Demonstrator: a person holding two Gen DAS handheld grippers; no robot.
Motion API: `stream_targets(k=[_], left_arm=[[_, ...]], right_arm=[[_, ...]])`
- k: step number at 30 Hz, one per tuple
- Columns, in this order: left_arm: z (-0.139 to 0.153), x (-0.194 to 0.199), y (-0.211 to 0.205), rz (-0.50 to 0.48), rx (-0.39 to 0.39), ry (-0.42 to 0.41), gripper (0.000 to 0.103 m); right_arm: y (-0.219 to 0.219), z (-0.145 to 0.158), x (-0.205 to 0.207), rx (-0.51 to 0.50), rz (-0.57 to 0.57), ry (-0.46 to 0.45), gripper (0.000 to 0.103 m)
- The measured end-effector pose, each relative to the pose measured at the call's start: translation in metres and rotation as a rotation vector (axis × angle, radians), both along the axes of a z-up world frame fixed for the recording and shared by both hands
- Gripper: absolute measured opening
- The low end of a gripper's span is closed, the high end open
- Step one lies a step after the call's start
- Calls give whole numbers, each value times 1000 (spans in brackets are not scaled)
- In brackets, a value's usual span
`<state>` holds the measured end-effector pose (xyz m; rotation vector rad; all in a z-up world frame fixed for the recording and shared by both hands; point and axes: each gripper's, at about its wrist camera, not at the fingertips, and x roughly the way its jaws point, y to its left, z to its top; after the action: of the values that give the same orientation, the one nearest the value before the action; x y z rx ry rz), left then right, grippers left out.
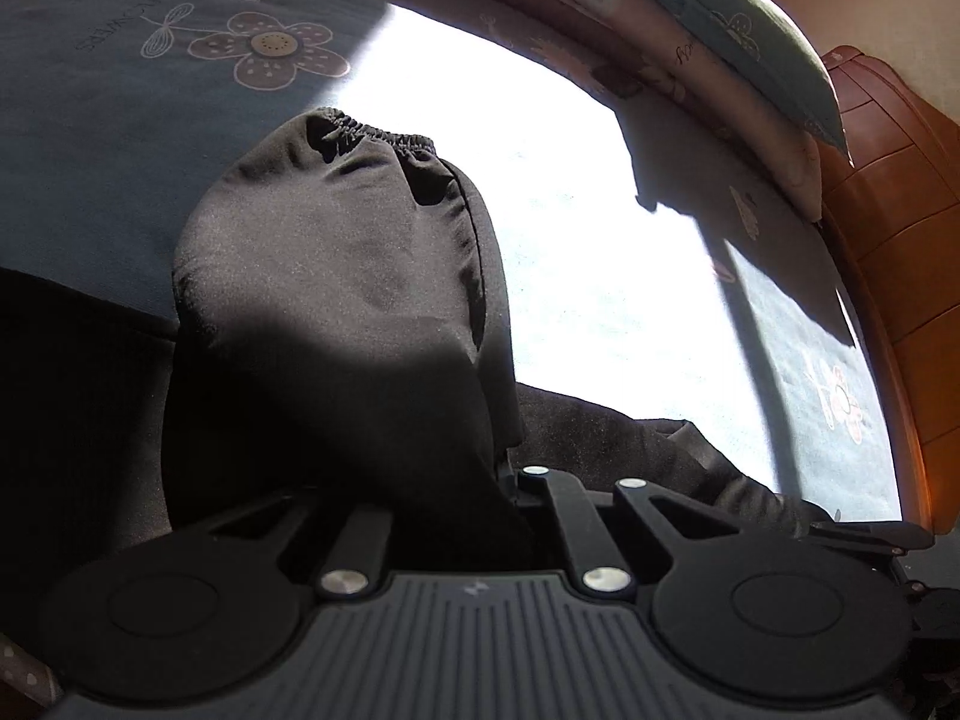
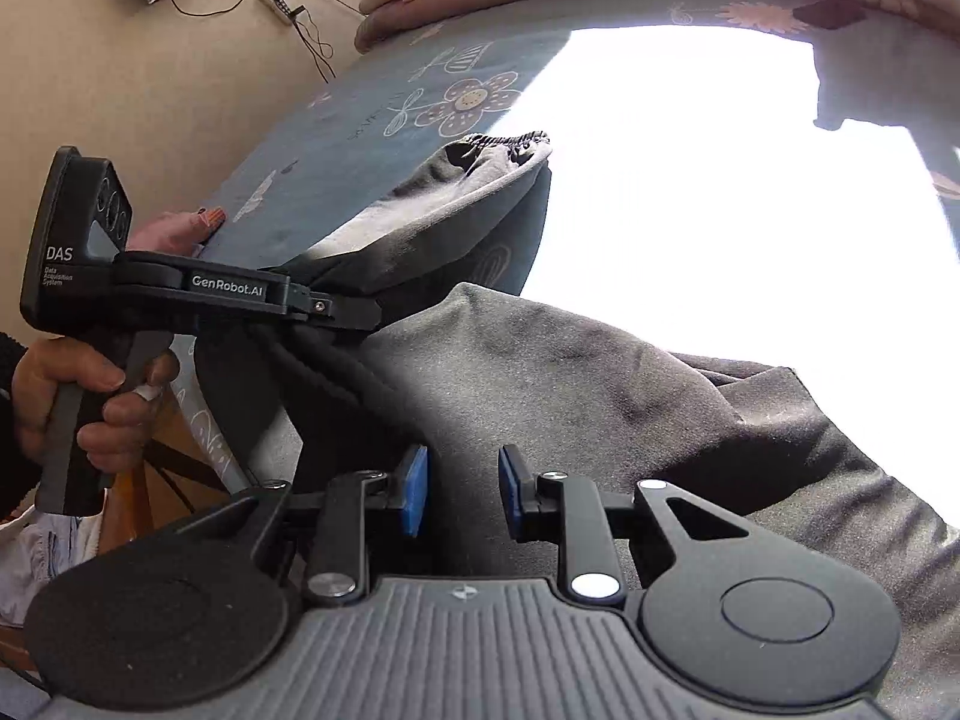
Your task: Fold clothes
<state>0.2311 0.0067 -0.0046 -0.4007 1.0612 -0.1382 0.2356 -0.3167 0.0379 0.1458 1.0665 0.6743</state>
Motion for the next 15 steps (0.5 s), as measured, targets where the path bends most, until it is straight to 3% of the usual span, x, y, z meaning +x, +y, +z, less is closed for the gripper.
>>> stream_targets(k=[4, 7, 11, 15], left_arm=[[-30, -6, -2, 20, 51, 61, 7], [-44, 12, -5, 30, 70, 86, 7], [-50, 26, -13, 11, 88, 63, 7], [-48, 26, -12, 7, 75, 52, 7]], right_arm=[[-20, -2, 15, -81, -52, -48, 29], [-33, -9, 33, -154, -86, -86, 30], [-45, -30, 58, -264, -107, -114, 37], [-53, -56, 85, -313, -93, -79, 37]])
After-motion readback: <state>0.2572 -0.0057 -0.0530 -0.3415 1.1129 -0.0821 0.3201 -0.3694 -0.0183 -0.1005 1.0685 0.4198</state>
